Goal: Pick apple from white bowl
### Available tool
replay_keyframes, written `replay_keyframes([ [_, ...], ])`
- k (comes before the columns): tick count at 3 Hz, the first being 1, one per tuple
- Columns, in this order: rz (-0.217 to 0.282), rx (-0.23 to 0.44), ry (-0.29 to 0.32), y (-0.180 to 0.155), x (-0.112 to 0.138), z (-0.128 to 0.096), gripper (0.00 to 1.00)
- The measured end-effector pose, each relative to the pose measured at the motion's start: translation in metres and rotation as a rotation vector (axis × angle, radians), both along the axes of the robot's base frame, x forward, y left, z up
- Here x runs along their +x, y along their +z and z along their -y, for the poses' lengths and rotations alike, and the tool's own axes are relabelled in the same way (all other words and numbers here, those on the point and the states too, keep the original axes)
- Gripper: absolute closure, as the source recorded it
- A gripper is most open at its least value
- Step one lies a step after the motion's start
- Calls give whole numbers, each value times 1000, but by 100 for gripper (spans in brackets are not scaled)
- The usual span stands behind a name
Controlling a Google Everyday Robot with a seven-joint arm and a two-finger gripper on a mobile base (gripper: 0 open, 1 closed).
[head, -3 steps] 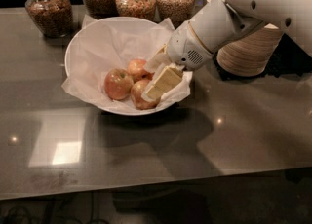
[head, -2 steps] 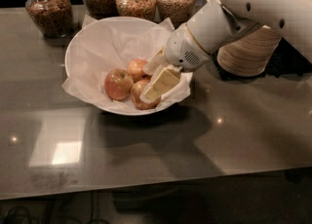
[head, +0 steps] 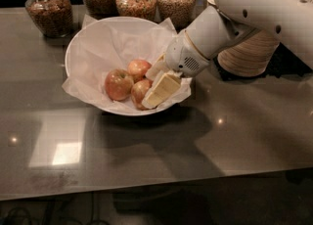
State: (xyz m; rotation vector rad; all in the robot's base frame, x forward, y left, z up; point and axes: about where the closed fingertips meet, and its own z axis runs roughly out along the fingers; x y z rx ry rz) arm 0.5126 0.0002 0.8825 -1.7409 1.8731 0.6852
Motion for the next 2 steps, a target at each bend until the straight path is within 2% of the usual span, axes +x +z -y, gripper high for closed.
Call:
replay_keyframes([
  [2,2,-39,-14,-14,5,-1,36],
])
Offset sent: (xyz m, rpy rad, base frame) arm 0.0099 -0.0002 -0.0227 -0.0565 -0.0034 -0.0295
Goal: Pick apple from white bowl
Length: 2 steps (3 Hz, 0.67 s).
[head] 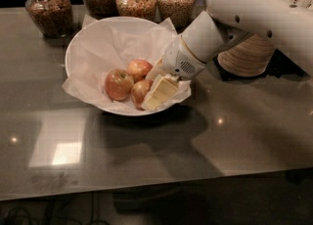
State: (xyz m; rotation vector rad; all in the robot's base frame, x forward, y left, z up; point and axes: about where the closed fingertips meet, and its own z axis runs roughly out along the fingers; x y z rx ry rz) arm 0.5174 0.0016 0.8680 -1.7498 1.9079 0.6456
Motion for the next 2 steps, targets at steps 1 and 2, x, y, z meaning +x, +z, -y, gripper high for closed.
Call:
replay_keyframes([
  [1,-3,-9,-4,-7,2,-2,37],
  [2,-15,-22,-1,-17,3,-6,38],
])
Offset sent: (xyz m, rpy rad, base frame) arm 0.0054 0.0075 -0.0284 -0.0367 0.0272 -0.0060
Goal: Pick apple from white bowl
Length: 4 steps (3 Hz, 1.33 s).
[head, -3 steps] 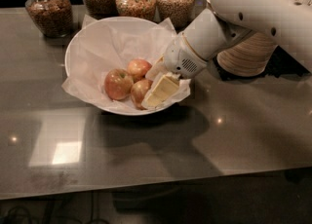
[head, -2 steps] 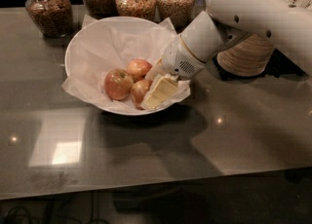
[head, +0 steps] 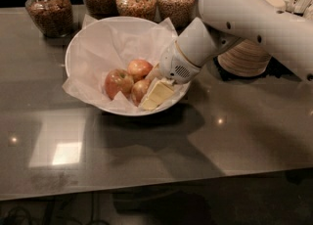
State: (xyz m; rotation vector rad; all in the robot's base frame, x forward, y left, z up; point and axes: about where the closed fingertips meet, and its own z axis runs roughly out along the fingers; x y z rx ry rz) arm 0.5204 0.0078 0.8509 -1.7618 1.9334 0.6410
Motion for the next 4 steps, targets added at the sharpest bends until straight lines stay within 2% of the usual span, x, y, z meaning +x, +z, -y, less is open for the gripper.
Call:
replay_keyframes([
  [2,-12,-7,0,-4,2,-3,38],
  [3,-12,-7,0,-4,2,-3,48],
  [4,-12,-7,0,-4,2,-3,72],
])
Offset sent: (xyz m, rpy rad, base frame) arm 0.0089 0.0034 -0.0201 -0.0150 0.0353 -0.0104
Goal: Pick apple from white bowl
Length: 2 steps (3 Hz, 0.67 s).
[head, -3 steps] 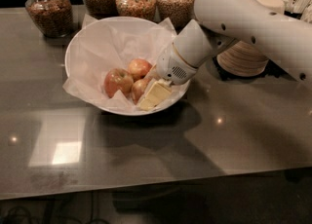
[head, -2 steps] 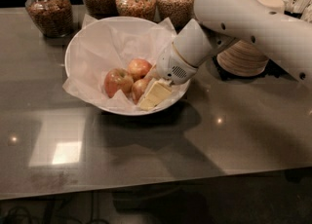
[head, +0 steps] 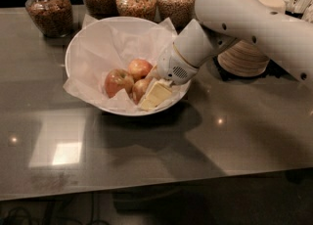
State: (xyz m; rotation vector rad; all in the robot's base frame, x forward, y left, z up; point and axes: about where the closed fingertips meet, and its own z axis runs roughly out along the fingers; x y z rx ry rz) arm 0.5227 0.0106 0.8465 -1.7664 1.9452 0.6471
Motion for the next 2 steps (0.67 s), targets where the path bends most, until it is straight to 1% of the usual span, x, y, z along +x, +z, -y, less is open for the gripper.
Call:
replay_keyframes([
  [1,-9,18,6,0,-1,1,95],
  [2,-18,62,14,8,-2,4,100],
])
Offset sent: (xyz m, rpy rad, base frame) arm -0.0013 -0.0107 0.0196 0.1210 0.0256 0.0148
